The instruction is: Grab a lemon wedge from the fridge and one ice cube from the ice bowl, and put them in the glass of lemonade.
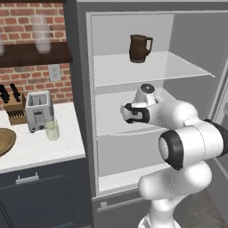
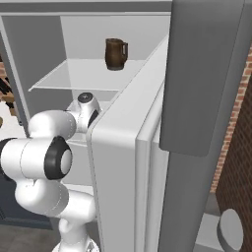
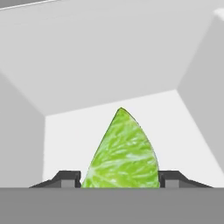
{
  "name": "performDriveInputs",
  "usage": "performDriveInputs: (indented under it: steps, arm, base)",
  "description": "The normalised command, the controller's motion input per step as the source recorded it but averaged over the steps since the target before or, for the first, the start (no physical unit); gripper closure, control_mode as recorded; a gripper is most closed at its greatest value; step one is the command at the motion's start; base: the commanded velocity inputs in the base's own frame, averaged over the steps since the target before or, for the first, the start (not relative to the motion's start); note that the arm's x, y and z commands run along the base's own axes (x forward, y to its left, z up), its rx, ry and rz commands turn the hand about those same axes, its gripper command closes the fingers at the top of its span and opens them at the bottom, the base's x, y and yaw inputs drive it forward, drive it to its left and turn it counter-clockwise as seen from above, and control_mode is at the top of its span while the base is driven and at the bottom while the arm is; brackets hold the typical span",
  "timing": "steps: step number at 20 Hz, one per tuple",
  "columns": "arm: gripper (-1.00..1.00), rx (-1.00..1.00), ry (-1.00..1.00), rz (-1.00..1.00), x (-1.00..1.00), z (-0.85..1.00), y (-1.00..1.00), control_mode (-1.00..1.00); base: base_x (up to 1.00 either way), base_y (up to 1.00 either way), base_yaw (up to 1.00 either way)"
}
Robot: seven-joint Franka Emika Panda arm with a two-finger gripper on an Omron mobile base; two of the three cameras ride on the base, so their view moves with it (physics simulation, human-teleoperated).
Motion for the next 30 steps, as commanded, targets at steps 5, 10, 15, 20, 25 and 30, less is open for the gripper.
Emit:
performDriveInputs:
  steps: [5,10,15,20,25,30]
  arm:
    - [1.0,0.0,-0.02,0.0,-0.34,0.0,0.0,-1.0]
    - [1.0,0.01,-0.1,0.0,-0.88,0.0,-0.01,-1.0]
    - [1.0,0.03,-0.13,0.0,-1.0,0.13,-0.07,-1.0]
    - [1.0,0.07,0.0,0.02,-1.0,0.88,-0.2,-1.0]
    - [1.0,0.03,0.03,0.05,-1.0,1.0,-0.12,-1.0]
    - [1.0,0.0,0.14,0.06,-1.0,1.0,-0.05,-1.0]
  base:
    - [0.0,0.0,0.0]
    - [0.0,0.0,0.0]
    - [0.0,0.0,0.0]
    - [0.0,0.0,0.0]
    - [0.0,0.0,0.0]
    - [0.0,0.0,0.0]
